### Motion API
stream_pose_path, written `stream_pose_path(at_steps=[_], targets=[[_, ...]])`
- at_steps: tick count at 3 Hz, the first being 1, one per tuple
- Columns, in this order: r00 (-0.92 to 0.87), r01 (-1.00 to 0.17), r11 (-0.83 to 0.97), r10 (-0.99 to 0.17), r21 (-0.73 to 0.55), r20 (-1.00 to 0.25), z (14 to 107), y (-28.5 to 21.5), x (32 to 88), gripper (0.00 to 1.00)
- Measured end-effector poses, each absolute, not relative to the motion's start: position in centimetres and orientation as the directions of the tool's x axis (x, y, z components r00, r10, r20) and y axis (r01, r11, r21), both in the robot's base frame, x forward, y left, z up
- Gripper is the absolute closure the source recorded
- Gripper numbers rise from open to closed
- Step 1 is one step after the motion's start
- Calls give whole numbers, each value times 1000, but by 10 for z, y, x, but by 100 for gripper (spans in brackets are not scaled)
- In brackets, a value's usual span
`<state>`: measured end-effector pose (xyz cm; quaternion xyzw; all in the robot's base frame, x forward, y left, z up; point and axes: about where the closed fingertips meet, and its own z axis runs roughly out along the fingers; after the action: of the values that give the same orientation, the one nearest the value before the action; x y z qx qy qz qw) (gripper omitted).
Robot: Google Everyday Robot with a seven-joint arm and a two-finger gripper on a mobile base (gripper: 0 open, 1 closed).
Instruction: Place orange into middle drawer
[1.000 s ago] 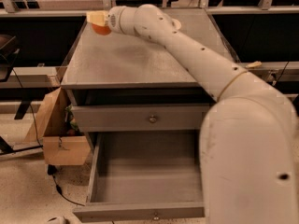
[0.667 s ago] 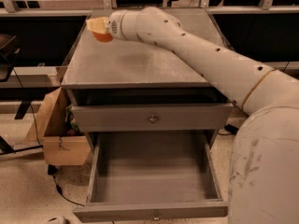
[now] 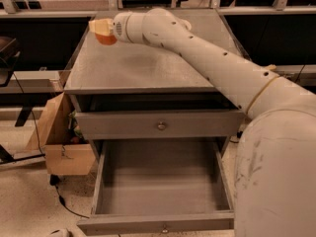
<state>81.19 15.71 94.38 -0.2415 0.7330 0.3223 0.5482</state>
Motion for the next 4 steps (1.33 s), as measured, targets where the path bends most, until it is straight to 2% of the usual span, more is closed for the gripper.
stream_pose_path(at_steps=[1, 2, 4], targets=[[-273, -739, 634, 31, 231, -961, 945, 160, 796, 100], [-223, -762, 610, 66, 216, -973, 961, 140, 755, 100], [-218, -836, 508, 36, 206, -975, 958, 116, 629, 100]])
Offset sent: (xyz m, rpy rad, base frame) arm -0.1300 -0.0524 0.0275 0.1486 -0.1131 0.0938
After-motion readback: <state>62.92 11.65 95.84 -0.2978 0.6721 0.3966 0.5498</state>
